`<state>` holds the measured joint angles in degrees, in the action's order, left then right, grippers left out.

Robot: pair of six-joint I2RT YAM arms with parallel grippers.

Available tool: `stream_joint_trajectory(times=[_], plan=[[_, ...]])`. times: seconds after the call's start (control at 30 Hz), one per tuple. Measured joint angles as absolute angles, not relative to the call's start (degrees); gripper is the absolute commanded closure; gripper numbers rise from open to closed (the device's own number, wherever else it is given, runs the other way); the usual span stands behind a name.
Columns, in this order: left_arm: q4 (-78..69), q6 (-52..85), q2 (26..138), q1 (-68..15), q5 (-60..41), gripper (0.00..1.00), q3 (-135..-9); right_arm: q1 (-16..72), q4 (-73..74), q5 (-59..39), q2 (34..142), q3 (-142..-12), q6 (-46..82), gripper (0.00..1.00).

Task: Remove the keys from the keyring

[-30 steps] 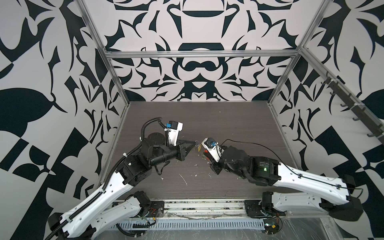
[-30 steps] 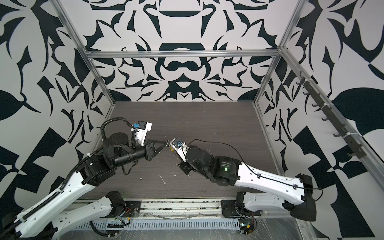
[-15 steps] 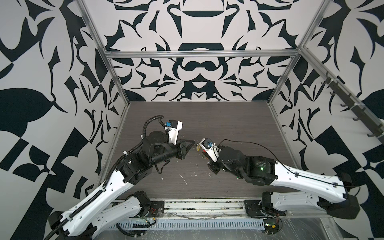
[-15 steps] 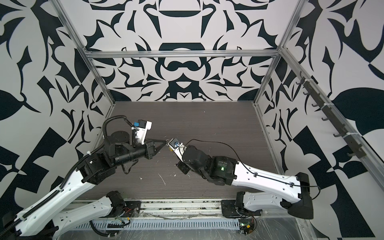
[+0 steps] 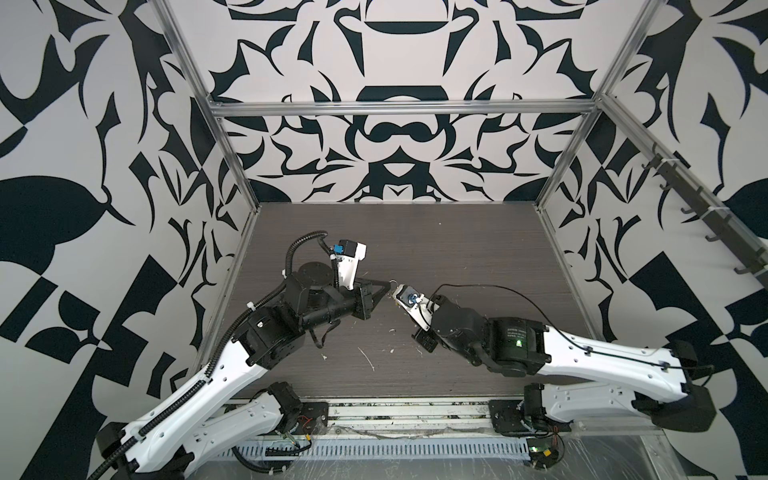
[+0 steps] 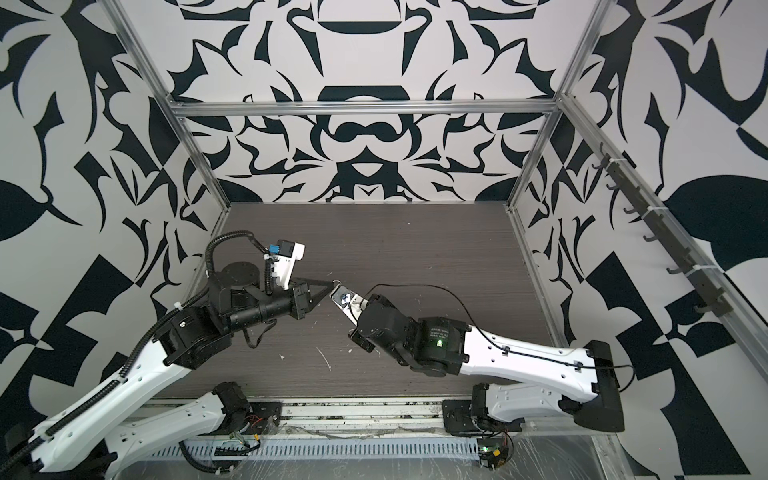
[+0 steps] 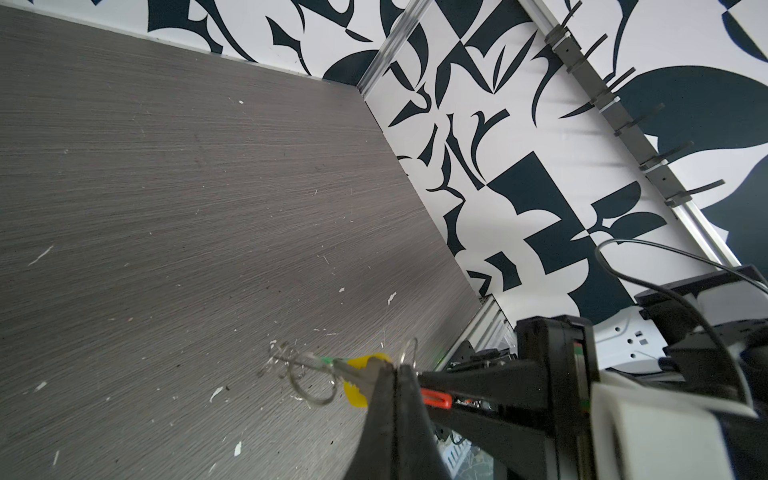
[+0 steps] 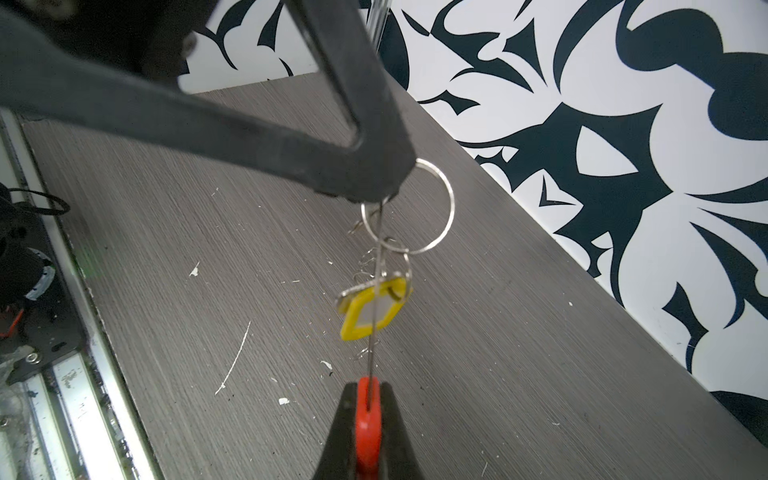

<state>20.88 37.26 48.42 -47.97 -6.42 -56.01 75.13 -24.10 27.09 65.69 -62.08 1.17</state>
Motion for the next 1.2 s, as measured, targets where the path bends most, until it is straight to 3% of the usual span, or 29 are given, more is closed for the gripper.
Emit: stream_joint_trajectory(times=[0.23,0.4,0.53,0.87,1.2], plan=[[10.55,34.85,42.02,-47.86,-7.86,1.0,-46.46,75.53,-24.14,24.14,65.47,-62.04,0.84,0.98],[1.41,32.67,38.54,-47.88,-9.98,1.0,-40.27,75.53,-23.53,20.27,63.29,-60.99,1.37,0.79],[-4.51,31.0,37.39,-47.88,-10.9,1.0,-36.67,76.97,-21.06,14.33,61.14,-60.18,1.21,0.72],[-15.86,27.83,31.03,-47.86,-13.32,1.0,-29.91,77.14,-15.92,6.81,54.24,-57.6,3.07,0.69],[-18.11,26.57,29.45,-47.83,-14.44,1.0,-29.21,77.47,-11.46,1.65,50.39,-55.11,5.21,0.62]])
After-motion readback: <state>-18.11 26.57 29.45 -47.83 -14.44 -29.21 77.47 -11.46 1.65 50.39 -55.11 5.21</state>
